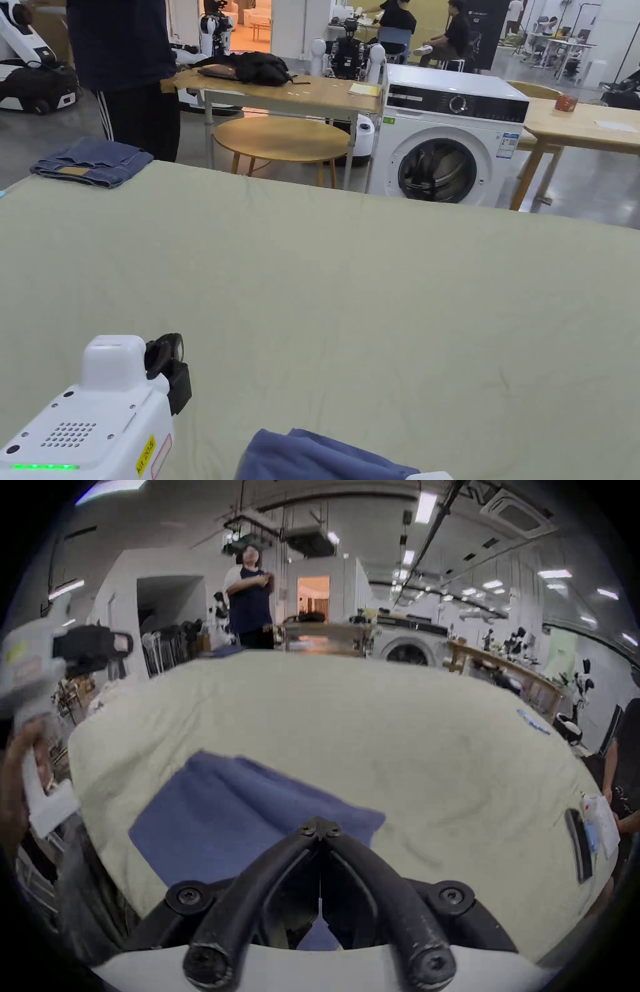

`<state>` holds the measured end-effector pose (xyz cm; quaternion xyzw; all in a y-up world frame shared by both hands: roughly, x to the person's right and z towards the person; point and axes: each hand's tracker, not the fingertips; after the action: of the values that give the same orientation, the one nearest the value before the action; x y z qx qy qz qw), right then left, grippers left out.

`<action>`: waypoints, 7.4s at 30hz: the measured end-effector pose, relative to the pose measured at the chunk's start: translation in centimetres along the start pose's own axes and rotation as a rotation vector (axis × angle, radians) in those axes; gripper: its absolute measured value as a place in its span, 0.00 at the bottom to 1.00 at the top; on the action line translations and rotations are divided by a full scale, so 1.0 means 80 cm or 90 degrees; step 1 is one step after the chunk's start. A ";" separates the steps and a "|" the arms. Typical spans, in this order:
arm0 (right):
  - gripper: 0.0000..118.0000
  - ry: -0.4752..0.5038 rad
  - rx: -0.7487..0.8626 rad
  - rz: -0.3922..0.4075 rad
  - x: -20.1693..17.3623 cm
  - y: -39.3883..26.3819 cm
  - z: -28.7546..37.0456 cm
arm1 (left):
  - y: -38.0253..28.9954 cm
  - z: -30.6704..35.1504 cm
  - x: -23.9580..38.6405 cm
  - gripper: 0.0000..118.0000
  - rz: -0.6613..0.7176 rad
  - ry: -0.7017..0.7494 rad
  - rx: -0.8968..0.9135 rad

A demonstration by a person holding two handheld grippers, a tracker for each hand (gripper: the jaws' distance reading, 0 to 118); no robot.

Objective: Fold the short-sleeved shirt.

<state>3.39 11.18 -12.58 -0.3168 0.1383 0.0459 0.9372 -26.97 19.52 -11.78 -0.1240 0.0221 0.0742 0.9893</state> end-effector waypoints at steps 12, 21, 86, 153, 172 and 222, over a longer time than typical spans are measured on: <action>0.00 -0.013 -0.053 -0.066 0.015 0.007 -0.045 | -0.035 -0.017 -0.067 0.13 0.115 -0.259 -0.274; 0.00 -0.006 -0.060 -0.070 0.023 0.006 -0.041 | -0.078 -0.084 -0.124 0.52 0.359 -0.476 -0.502; 0.00 -0.068 0.157 0.010 0.002 0.111 -0.010 | 0.161 -0.002 -0.500 0.16 0.273 -0.060 -0.570; 0.00 -0.152 0.330 -0.055 0.059 0.157 0.025 | 0.049 -0.048 0.084 0.00 -0.500 0.090 -0.006; 0.14 -0.162 0.331 -0.061 0.066 0.155 0.023 | 0.044 -0.052 0.073 0.33 -0.088 0.024 0.081; 0.78 -0.145 0.277 -0.164 0.081 0.190 0.025 | 0.051 -0.060 0.058 0.61 -0.054 -0.004 0.072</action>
<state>7.40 24.50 -21.78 -0.1156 -0.0025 -0.0694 0.9909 -23.13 22.91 -17.68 -0.0687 0.0176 0.0316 0.9970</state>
